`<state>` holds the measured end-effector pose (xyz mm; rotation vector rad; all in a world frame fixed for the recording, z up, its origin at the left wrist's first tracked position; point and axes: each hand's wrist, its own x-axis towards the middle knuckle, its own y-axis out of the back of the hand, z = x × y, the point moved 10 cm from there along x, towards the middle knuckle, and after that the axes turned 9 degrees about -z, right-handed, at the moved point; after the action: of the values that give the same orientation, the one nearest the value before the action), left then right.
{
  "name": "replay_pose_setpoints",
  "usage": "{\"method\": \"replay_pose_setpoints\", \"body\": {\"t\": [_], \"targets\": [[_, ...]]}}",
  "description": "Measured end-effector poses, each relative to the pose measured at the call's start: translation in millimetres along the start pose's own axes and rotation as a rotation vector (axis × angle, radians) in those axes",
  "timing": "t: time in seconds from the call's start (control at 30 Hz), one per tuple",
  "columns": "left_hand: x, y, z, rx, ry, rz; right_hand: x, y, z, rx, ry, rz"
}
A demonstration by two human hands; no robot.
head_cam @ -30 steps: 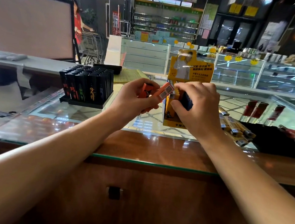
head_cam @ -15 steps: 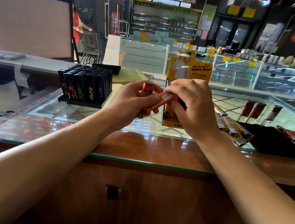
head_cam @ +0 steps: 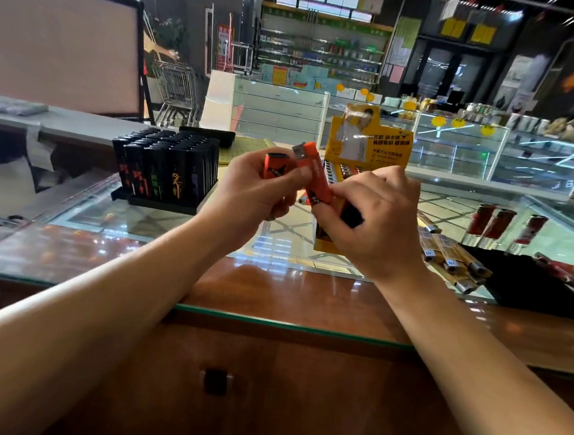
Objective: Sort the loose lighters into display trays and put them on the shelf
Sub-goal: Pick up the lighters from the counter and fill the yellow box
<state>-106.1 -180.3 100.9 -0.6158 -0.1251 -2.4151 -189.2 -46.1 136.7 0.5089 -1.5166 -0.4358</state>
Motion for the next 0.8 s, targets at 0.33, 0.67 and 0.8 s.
{"method": "replay_pose_setpoints", "body": {"t": [0.33, 0.67, 0.8], "targets": [[-3, -9, 8, 0.243, -0.046, -0.043, -1, 6, 5, 0.078, -0.024, 0.02], [-6, -19, 14, 0.531, -0.154, -0.074, -1, 10, -4, 0.14, 0.038, 0.014], [-4, -16, 14, 0.358, -0.116, -0.044, -4, 29, 10, 0.234, -0.039, 0.12]]}}
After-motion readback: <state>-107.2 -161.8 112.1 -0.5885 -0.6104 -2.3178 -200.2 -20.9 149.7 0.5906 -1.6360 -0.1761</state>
